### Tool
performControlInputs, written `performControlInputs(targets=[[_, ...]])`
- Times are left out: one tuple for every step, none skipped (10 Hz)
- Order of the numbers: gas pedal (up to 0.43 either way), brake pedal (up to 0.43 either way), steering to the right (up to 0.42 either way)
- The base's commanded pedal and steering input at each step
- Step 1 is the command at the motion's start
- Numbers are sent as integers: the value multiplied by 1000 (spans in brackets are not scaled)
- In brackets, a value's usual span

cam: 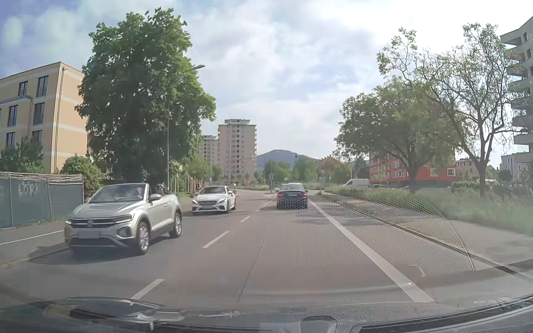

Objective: Follow the waypoints while adhering to traffic rules and regulations

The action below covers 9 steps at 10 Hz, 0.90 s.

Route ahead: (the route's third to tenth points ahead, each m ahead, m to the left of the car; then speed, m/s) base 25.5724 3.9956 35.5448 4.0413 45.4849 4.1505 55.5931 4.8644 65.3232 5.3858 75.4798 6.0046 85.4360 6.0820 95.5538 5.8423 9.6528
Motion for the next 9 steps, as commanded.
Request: performControlInputs(targets=[[67, 0, 2], [67, 0, 3], [67, 0, 4], [67, 0, 4], [67, 0, 4], [67, 0, 4], [67, 0, 4], [67, 0, 4], [67, 0, 4]])
